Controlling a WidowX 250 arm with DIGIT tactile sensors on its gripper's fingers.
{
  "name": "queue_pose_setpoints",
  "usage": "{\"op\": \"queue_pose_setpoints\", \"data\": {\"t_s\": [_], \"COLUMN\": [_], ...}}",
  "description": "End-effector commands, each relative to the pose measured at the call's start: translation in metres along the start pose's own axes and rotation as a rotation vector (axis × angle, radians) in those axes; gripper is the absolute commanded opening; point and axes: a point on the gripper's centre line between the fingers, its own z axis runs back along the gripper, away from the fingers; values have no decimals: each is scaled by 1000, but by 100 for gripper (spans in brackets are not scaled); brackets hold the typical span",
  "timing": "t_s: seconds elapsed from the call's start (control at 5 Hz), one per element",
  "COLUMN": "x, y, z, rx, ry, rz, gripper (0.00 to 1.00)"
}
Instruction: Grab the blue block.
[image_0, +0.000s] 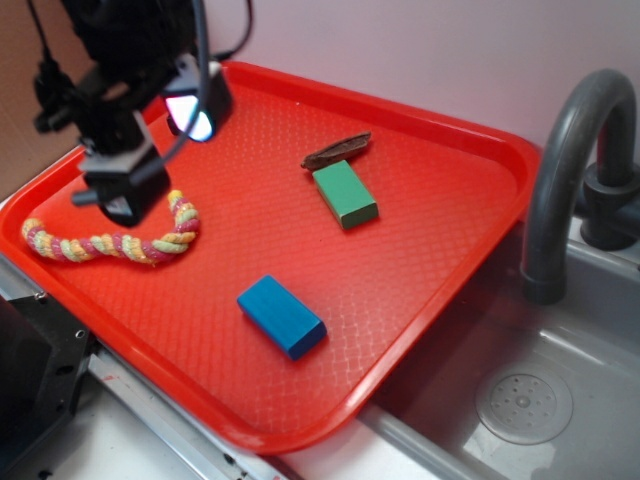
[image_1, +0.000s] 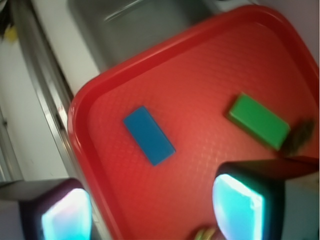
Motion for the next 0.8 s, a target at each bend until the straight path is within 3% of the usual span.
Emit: {"op": "queue_pose_setpoints", "data": {"t_s": [0.0, 0.6], "x": [9, 14], "y": [-4, -2], "z": [-20, -82], "rx": [44, 67], "ry": [53, 181], "rz": [-292, -310], "gripper": [100, 100]}}
